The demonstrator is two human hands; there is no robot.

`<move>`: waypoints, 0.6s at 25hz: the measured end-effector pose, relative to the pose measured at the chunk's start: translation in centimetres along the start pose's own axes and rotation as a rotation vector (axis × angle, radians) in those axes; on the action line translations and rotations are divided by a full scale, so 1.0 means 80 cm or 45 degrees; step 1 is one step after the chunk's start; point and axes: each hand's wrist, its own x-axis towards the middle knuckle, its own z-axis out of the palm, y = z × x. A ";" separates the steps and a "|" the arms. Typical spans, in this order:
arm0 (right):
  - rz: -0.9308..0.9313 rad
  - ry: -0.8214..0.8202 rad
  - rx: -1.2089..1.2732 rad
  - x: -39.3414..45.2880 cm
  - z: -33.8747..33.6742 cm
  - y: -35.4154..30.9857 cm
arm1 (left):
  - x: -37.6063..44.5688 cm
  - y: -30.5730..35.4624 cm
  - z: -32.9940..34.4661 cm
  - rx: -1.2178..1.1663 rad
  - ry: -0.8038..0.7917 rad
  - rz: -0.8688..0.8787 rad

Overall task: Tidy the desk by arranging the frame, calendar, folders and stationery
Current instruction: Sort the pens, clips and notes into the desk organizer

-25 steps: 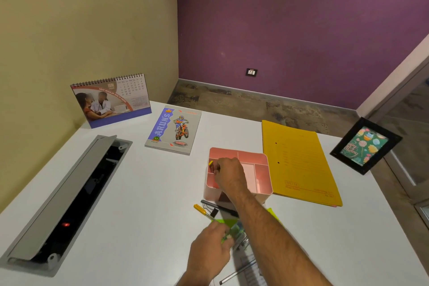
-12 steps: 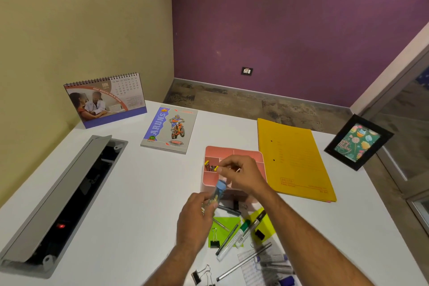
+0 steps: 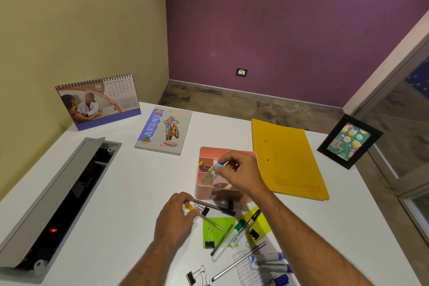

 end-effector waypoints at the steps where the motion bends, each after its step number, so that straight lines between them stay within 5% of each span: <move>1: -0.024 0.072 -0.035 0.003 0.002 -0.002 | 0.000 -0.011 -0.002 0.107 -0.030 0.004; 4: -0.130 0.078 -0.217 0.008 0.014 0.000 | 0.000 -0.031 -0.003 0.464 -0.159 0.094; 7: -0.124 -0.149 -0.465 0.007 0.033 0.011 | 0.005 -0.040 0.002 0.695 -0.207 0.195; 15: -0.118 -0.365 -0.813 0.005 0.058 0.033 | 0.006 -0.062 0.007 0.839 -0.122 0.365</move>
